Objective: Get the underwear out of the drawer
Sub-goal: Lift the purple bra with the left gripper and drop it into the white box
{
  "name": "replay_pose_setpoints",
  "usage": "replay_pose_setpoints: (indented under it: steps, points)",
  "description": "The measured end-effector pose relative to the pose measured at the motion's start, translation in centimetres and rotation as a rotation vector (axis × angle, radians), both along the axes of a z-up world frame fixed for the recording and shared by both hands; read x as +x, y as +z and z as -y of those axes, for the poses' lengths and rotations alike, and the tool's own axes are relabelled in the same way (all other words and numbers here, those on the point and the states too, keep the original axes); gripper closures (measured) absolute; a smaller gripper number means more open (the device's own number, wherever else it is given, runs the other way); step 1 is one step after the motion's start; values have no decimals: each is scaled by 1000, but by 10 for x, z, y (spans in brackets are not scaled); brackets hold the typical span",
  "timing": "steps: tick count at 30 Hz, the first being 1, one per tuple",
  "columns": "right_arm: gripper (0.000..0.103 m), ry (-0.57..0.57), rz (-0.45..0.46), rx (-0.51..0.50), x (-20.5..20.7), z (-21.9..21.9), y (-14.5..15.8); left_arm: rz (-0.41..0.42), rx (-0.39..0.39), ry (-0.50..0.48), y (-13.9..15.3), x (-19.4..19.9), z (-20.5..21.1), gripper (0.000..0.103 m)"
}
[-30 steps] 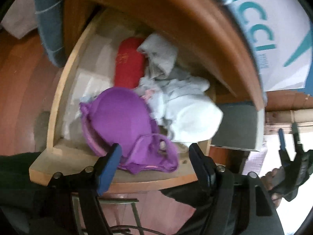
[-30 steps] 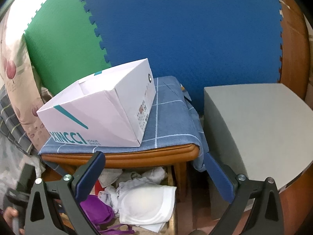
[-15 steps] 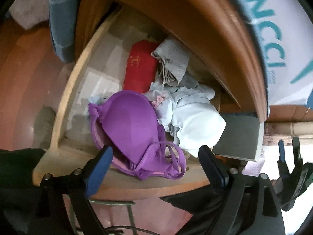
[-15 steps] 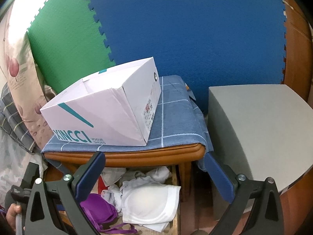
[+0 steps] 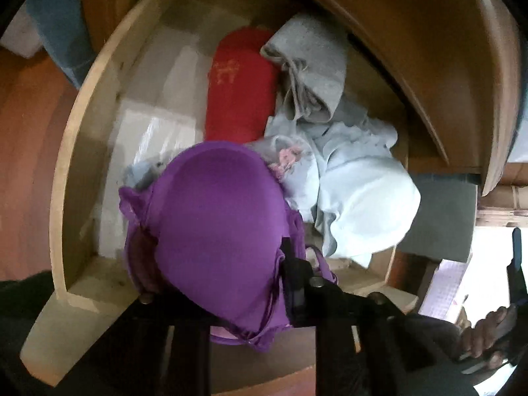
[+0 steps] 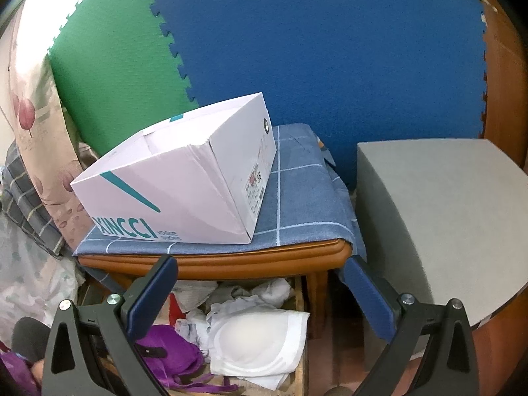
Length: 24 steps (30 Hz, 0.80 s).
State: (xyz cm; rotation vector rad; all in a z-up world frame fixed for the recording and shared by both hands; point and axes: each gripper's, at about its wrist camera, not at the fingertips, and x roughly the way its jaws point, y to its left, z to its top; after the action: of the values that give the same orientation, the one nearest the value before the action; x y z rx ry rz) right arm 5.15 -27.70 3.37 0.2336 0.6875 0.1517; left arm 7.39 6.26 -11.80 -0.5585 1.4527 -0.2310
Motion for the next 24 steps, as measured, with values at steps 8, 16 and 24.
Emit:
replay_pose_setpoints:
  steps: [8,16,24]
  points:
    - [0,-48,-28,54,2,15,-5,392,118,-81,91,-46,30,92]
    - [0,-57,-25,48,0,18,-3,593,132,-98,188,-96,21,92]
    - [0,-101,-35,113,1,35,-4,764,130,-106,299,-91,18,92]
